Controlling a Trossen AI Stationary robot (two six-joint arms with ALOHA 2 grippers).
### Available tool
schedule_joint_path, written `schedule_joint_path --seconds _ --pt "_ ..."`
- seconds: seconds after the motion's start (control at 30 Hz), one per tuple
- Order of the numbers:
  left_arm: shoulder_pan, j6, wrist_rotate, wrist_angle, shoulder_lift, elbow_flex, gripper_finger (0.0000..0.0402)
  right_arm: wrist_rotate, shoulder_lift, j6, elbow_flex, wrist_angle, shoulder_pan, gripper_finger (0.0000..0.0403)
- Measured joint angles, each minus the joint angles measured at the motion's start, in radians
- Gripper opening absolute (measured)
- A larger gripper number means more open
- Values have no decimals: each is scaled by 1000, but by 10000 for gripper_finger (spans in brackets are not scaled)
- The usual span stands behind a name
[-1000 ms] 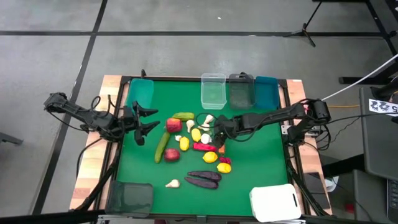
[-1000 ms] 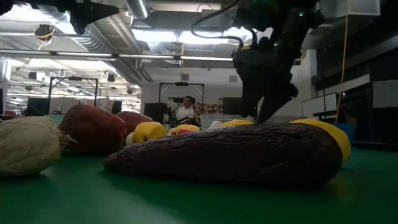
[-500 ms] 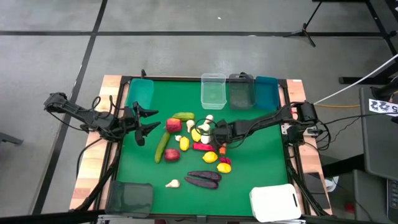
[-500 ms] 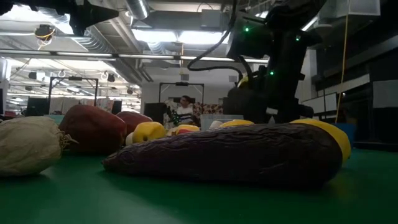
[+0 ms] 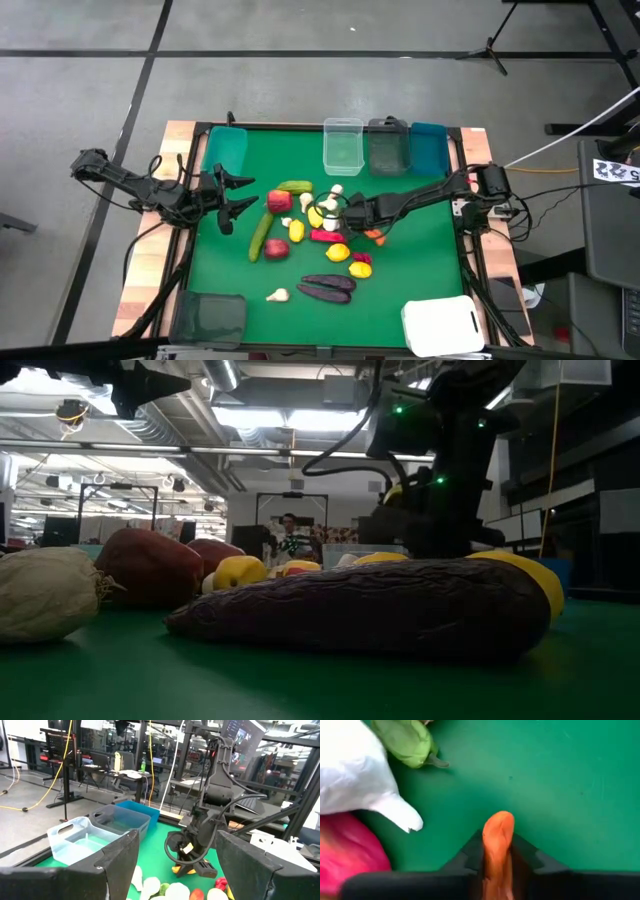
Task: Sort produce into baskets
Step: Put the orange chili pepper into the white bin
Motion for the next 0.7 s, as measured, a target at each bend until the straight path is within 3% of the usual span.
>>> schedule_joint_path --seconds 0.13,0.27,0.4,0.6,0.7 --pt "0 0 0 0 0 0 258 -12 -23 -44 -1 -5 0 39" --pt "0 -1 0 0 0 0 258 -41 -70 -84 -1 -43 0 64" --pt "0 -1 0 -3 0 0 258 -64 -148 -103 -1 -110 17 48" --pt "0 0 0 -4 0 0 258 -155 -294 -86 -1 -221 107 40" --pt "0 0 0 -7 0 0 258 -213 -371 0 -1 -239 185 56"
